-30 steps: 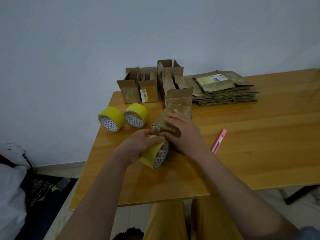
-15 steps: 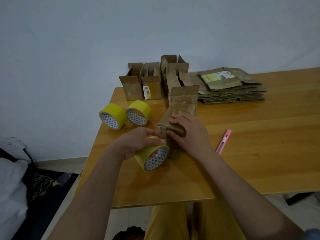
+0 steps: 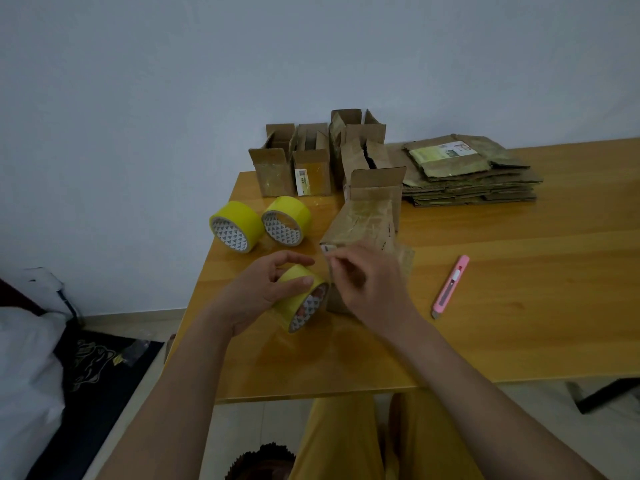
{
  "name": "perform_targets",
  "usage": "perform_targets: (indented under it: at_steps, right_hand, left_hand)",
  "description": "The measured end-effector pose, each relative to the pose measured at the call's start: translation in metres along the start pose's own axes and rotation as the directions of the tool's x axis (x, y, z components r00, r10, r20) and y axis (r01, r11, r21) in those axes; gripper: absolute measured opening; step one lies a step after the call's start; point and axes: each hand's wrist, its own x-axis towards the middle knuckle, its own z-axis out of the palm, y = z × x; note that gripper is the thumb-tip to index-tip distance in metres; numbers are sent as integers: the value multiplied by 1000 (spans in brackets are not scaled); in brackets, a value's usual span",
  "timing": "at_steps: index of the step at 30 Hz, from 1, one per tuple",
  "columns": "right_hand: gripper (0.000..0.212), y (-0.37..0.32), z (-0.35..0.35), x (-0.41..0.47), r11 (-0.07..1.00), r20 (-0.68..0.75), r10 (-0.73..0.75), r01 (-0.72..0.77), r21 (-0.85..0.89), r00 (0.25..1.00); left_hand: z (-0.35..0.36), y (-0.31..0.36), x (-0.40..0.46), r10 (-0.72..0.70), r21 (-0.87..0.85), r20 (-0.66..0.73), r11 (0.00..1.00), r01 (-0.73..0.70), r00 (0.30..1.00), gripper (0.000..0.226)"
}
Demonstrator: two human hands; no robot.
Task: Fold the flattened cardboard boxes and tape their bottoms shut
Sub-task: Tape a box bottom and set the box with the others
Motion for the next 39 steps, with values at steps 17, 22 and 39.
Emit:
perform_targets:
  at_steps: [17,22,39]
  right_hand:
    - [10,-29,30,-4,842,95,487,-496,214,868]
    - [14,-30,34,-9,834,68,493,-494,248,867]
    - [18,-37,45,-17,929,59,357,-361,83,932]
  left_hand:
    - [-3,-2,-29,139,266,-55,956,-120,989,58]
    - [-3,-2,-31,182,254,-63,954,-160,981,57]
    - [-7,4,-35,176,428,-114,897,-111,978,60]
